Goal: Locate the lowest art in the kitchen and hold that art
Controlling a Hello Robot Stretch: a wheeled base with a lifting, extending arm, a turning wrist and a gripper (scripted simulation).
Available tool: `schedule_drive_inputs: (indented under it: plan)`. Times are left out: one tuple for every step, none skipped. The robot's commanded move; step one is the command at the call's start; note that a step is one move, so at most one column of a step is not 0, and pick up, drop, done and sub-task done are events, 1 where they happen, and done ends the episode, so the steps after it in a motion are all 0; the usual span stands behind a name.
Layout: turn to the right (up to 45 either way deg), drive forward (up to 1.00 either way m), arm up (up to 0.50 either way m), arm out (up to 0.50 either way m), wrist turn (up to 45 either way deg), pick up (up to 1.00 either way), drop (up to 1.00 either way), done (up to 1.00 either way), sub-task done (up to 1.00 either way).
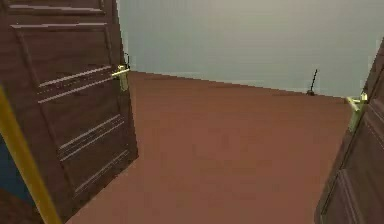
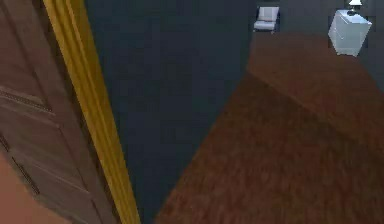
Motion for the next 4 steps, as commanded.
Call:
schedule_drive_inputs:
  plan:
    - [0.0, 1.0, 0.0, 0.0, 0.0, 0.0, 0.0, 0.0, 0.0]
    - [3.0, 0.0, 0.0, 0.0, 0.0, 0.0, 0.0, 0.0, 0.0]
    - [0.0, 0.95, 0.0, 0.0, 0.0, 0.0, 0.0, 0.0, 0.0]
    - [-27.0, 0.0, 0.0, 0.0, 0.0, 0.0, 0.0, 0.0, 0.0]
